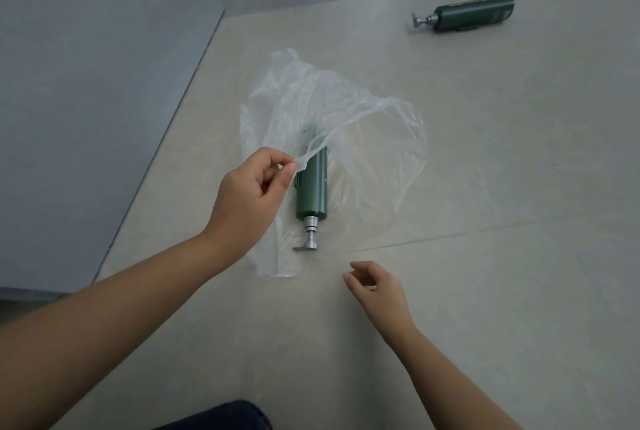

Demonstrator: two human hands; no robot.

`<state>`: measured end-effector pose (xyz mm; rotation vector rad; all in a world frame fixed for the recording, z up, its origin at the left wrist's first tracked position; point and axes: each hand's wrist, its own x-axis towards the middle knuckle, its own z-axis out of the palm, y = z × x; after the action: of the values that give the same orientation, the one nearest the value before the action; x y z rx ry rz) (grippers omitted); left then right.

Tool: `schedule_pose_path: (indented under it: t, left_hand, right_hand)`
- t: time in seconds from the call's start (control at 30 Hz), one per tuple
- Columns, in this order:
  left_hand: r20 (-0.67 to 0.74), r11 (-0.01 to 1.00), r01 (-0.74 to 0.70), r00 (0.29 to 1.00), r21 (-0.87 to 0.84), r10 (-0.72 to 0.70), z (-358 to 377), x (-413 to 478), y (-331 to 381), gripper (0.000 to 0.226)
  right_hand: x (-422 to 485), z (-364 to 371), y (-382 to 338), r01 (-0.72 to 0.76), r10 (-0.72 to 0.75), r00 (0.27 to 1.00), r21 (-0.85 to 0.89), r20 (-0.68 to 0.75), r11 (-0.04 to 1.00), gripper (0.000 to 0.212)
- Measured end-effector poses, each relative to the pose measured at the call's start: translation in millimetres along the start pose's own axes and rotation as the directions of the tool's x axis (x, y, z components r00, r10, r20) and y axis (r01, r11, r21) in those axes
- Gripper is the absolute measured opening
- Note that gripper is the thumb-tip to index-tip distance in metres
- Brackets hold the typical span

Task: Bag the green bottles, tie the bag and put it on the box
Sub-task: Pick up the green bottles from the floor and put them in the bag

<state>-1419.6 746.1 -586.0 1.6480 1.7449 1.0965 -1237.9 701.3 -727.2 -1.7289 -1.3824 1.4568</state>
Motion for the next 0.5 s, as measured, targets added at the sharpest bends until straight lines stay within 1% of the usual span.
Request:
schedule_pose_path:
  t: [0.1,0.17,0.27,0.37,0.43,0.5]
  left_hand:
    - [-0.006,1.0,0.015,1.0,-0.014,-0.015,-1.7,-0.6,-1.1,0.01]
    - [-0.011,1.0,0.023,1.0,-0.017,-0.023,-3.3,-1.1,-1.5,0.01]
    - [-0.027,0.999,0.039,0.999,-0.024,-0.039,-4.9,-1.2,-2.8,0.011]
    - [-0.053,0.998,0.053,0.997,-0.043,-0.055,-6.3,0.5,-4.7,0.012]
    - [-0.066,0.997,0.051,0.996,-0.055,-0.055,-6.1,3.4,-4.2,0.014]
    - [-0.076,0.996,0.052,0.995,-0.073,-0.058,-4.7,7.4,-3.5,0.015]
  right_hand:
    - [4.0,3.8,-2.1,-0.049,0.056,0.997,0.131,-0.048,0.99,0.03]
    - [6.7,10.2,-7.3,-0.068,0.086,0.994,0.226,-0.068,0.972,0.028]
    - [10.4,24.7,-14.0,-0.079,0.126,0.985,0.339,-0.121,0.937,0.021]
    - [16.0,36.1,-16.0,-0.093,0.208,0.955,0.452,-0.213,0.887,0.014]
    - [19.2,40.4,-17.1,-0.093,0.257,0.932,0.519,-0.255,0.85,0.003]
    - [21.6,41.9,-20.7,-0.072,0.275,0.914,0.549,-0.298,0.833,0.009]
